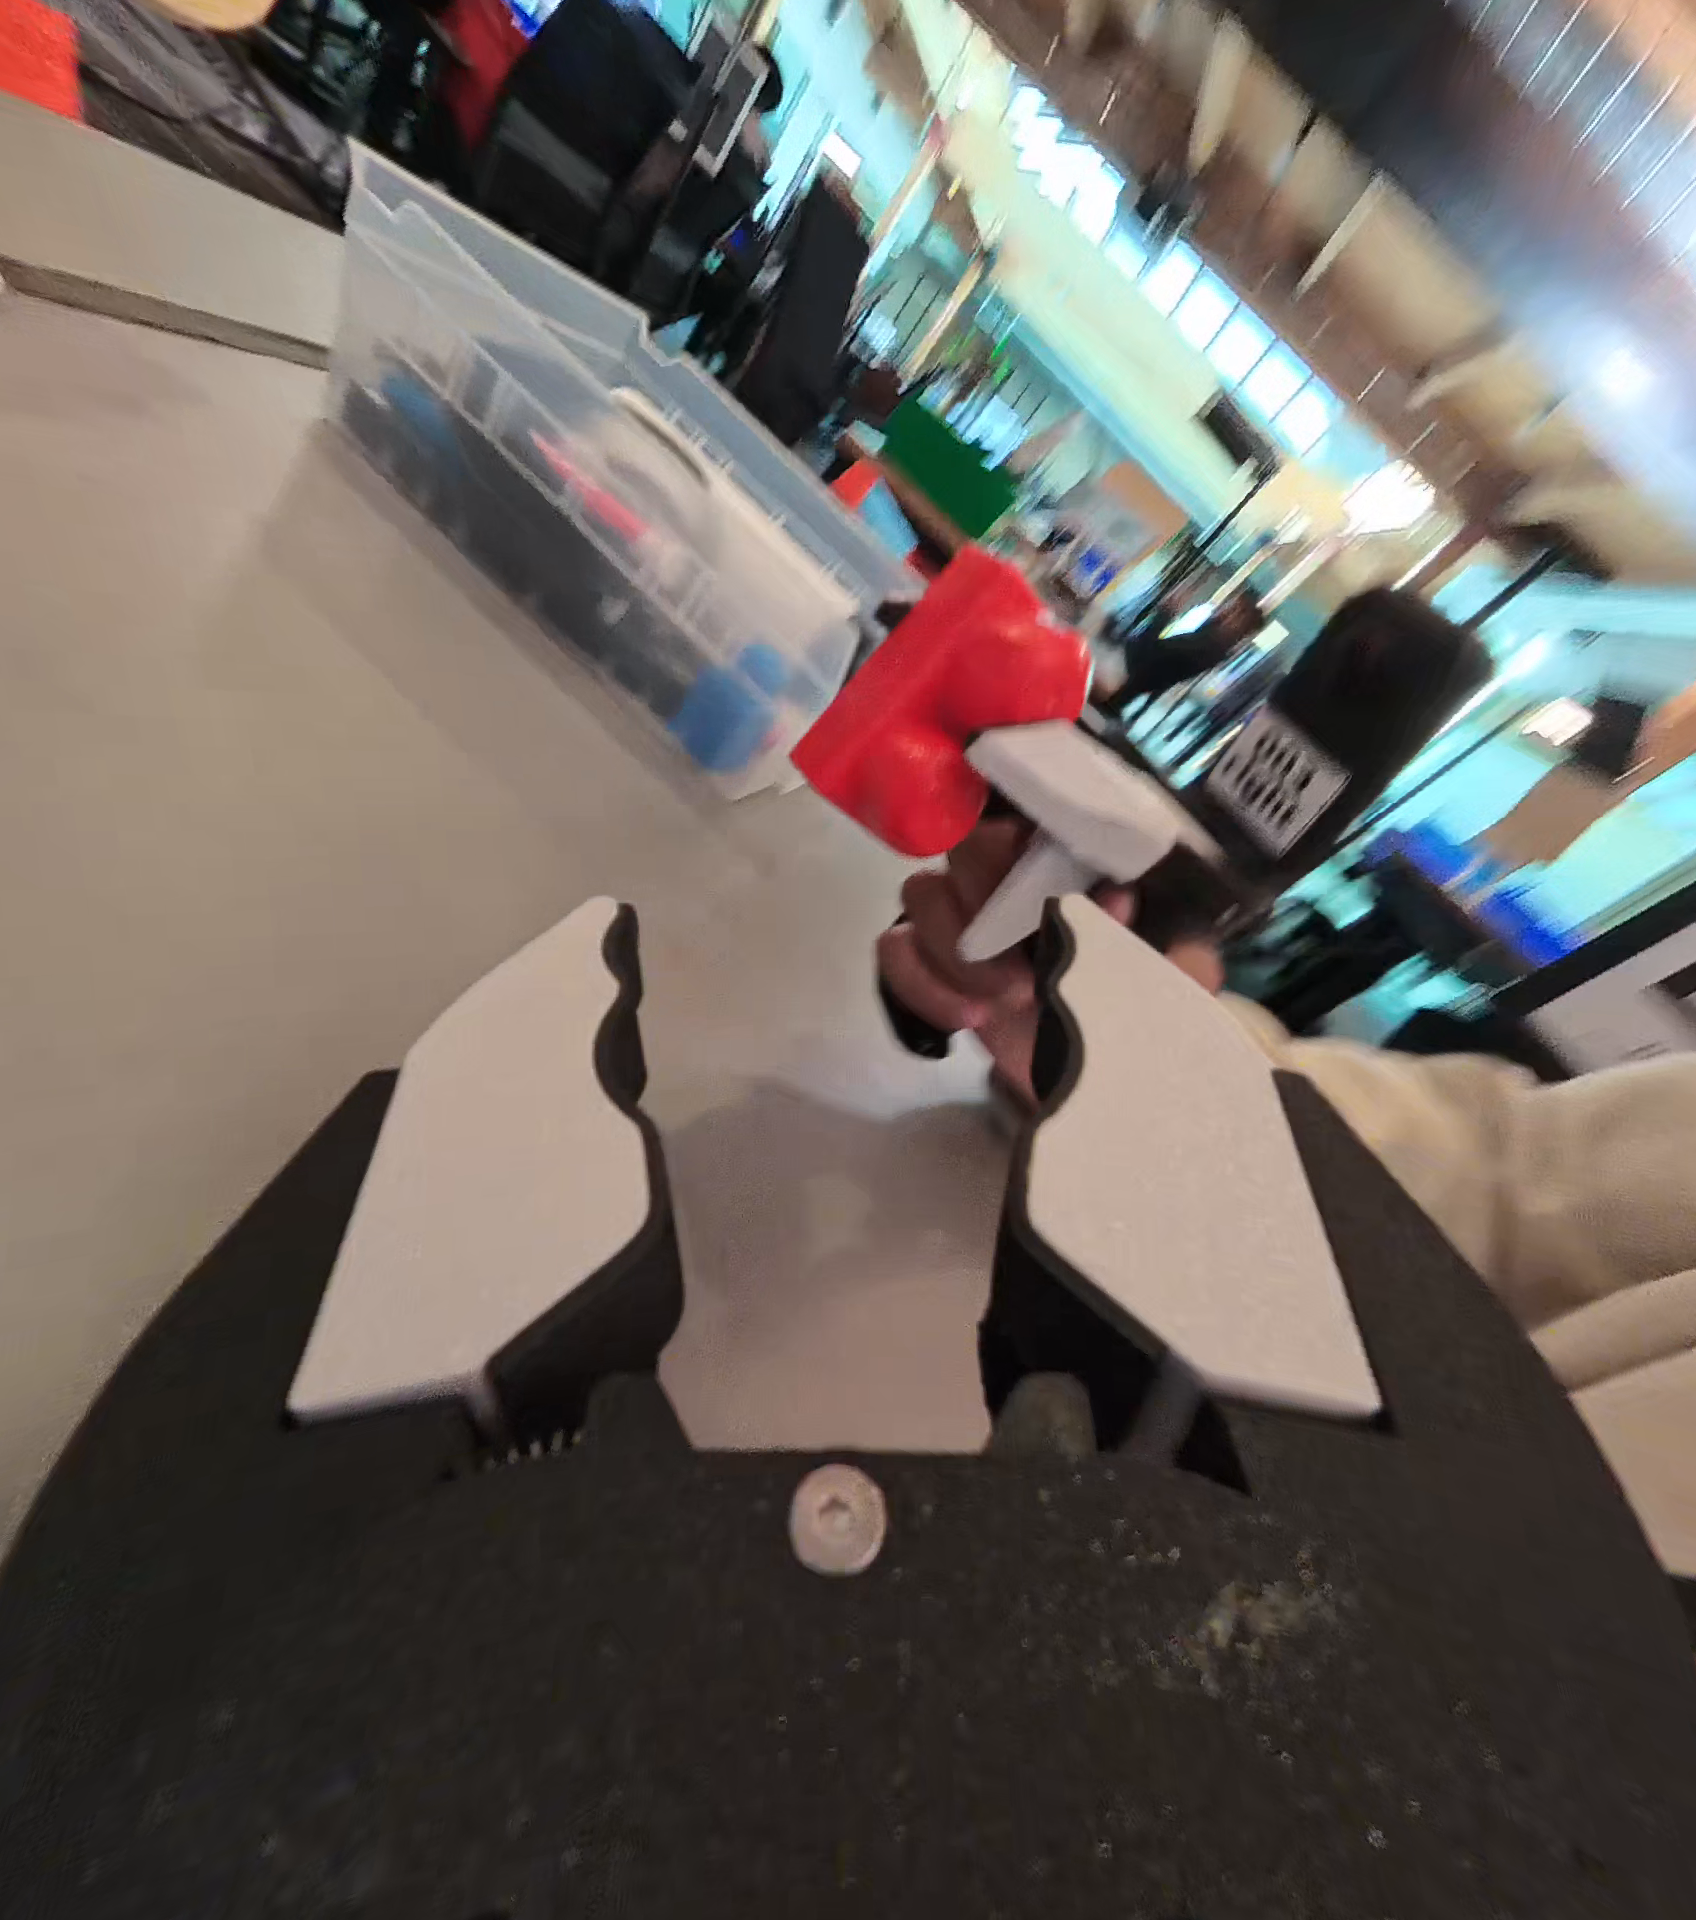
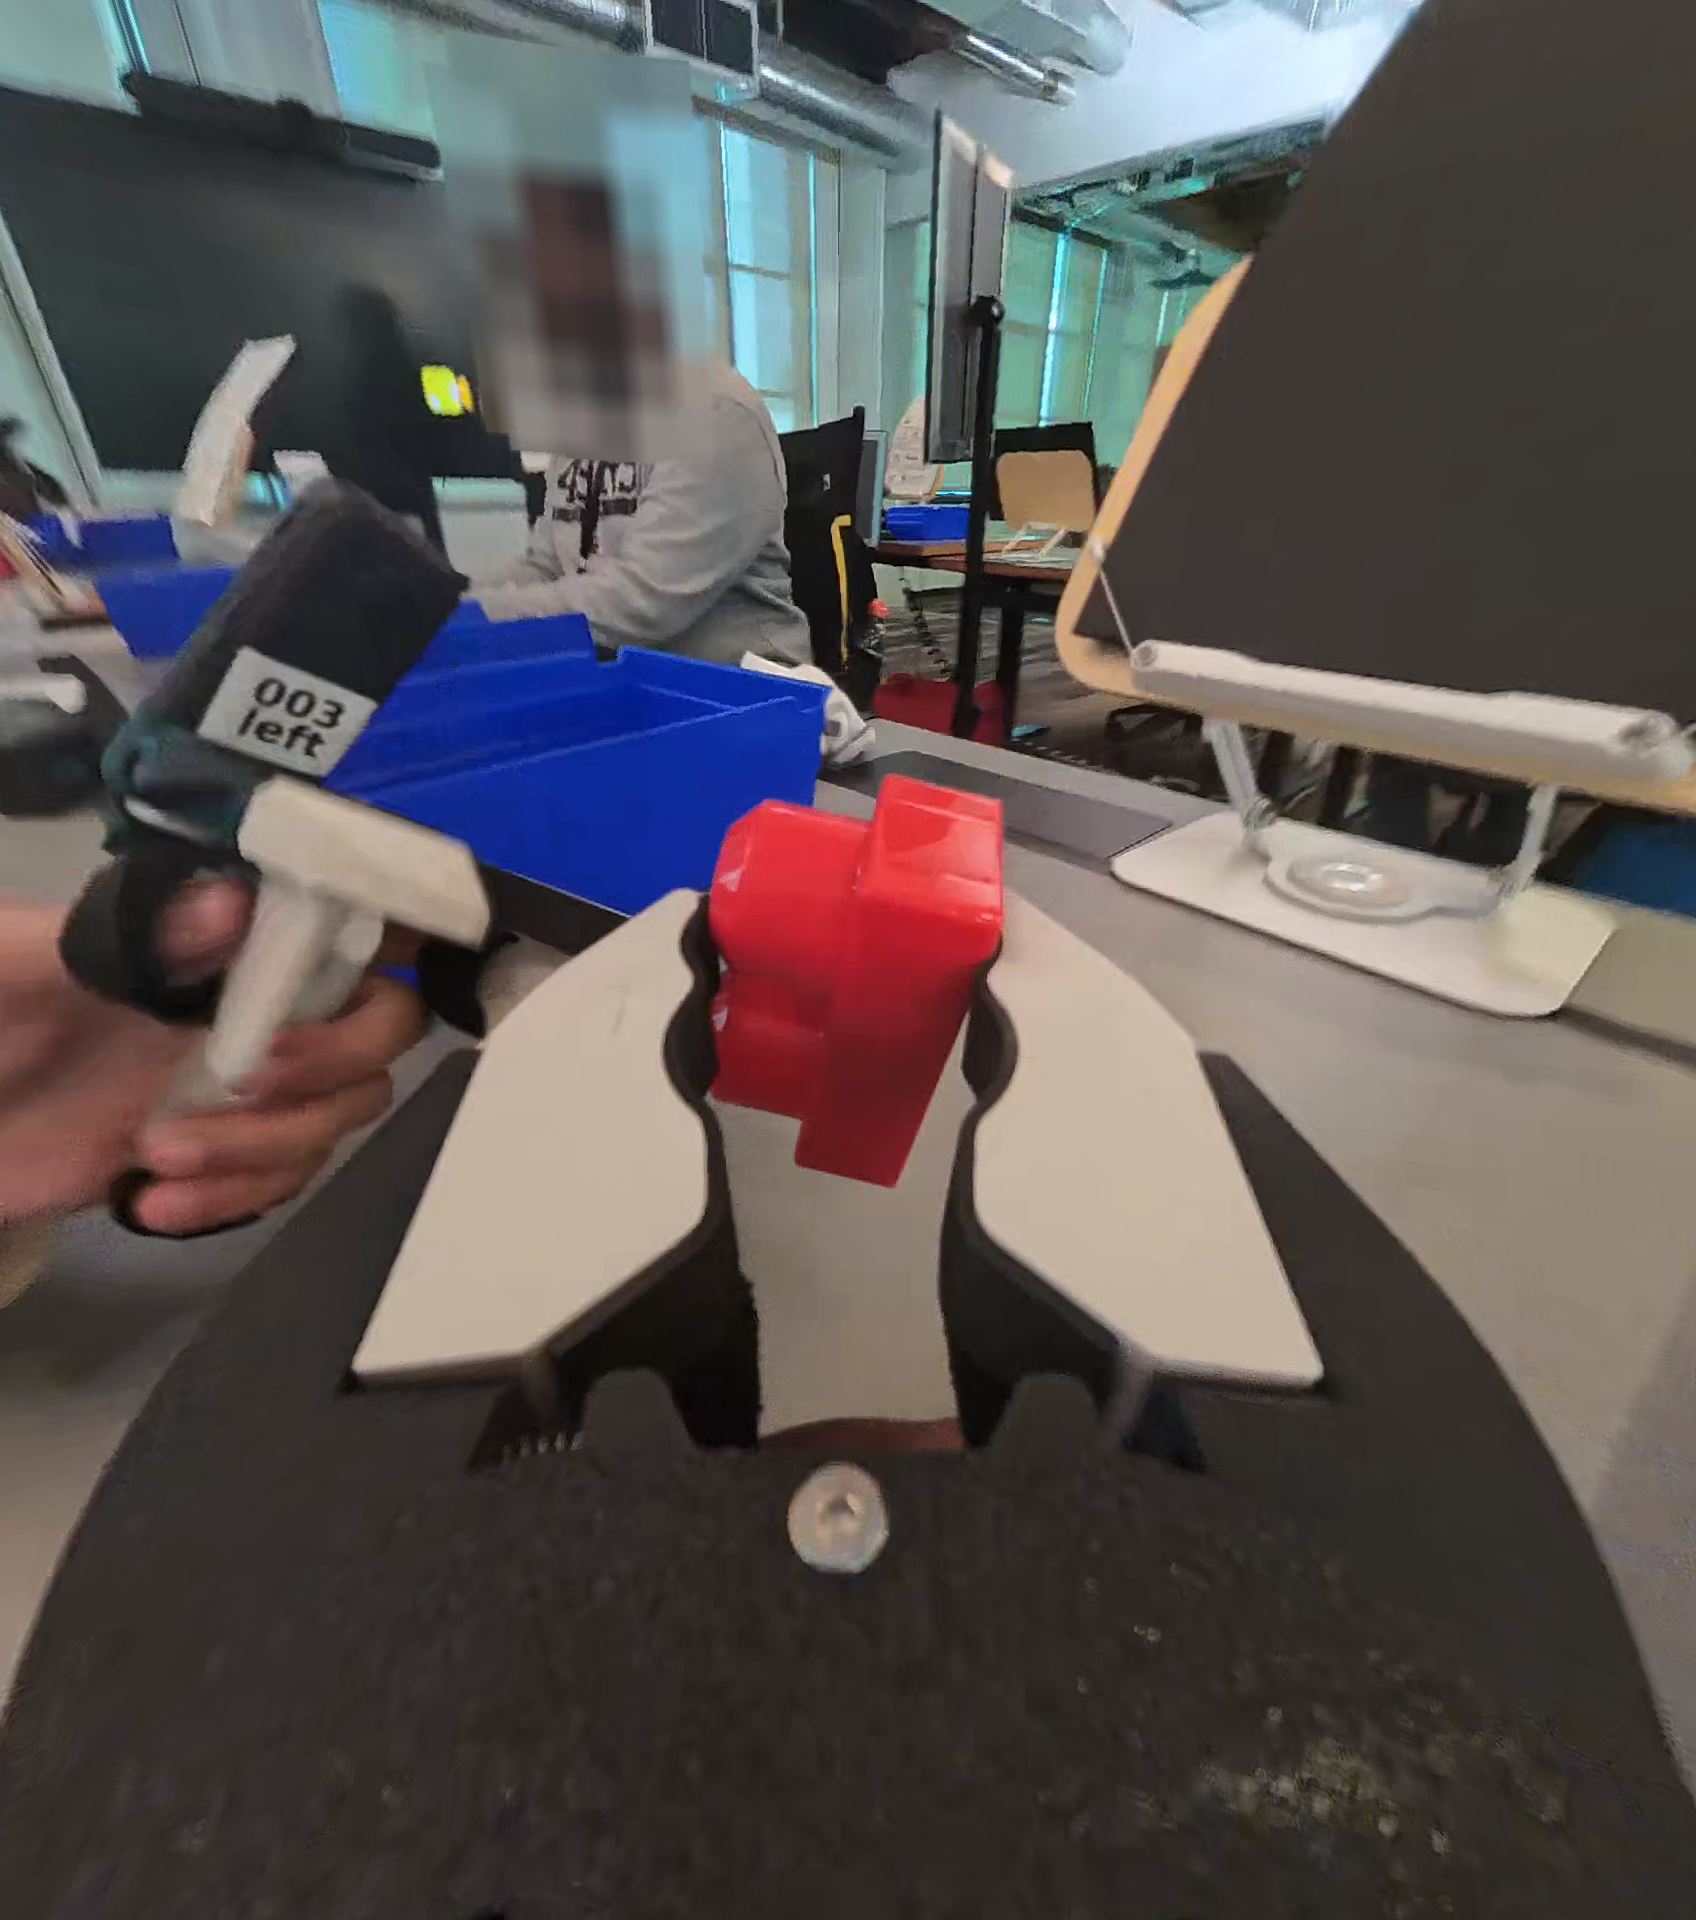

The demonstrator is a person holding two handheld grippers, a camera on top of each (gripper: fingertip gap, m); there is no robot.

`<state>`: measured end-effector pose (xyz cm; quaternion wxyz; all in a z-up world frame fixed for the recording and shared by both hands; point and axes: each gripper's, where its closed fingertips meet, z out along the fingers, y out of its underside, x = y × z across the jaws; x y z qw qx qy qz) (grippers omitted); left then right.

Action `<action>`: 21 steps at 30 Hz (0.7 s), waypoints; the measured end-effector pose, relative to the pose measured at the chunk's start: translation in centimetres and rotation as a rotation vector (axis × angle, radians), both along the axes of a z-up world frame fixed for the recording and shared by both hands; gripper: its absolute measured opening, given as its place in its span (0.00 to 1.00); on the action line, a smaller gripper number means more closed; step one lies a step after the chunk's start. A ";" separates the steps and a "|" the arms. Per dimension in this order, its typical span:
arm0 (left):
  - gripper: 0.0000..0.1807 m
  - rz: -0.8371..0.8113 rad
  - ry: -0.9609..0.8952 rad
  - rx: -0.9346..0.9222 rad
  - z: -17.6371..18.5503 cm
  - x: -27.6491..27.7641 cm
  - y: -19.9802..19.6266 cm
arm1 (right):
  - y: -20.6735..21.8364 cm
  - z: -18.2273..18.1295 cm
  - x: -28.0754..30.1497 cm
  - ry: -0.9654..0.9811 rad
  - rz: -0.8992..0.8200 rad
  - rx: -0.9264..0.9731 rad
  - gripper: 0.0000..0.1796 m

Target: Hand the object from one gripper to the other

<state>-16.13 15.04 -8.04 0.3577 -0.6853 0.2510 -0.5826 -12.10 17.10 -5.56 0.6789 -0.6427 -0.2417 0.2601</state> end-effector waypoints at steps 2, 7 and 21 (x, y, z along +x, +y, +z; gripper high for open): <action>0.38 0.000 0.128 0.135 -0.9 0.3 -0.3 | 0.1 -0.1 0.0 0.067 0.048 -0.049 0.25; 0.42 -0.066 0.089 0.184 -0.1 1.8 -2.0 | -2.6 1.8 -2.2 0.467 0.457 -0.265 0.25; 0.61 -0.288 0.384 0.546 -1.9 1.8 -6.0 | -6.8 -2.2 -5.6 0.752 1.057 -1.238 0.25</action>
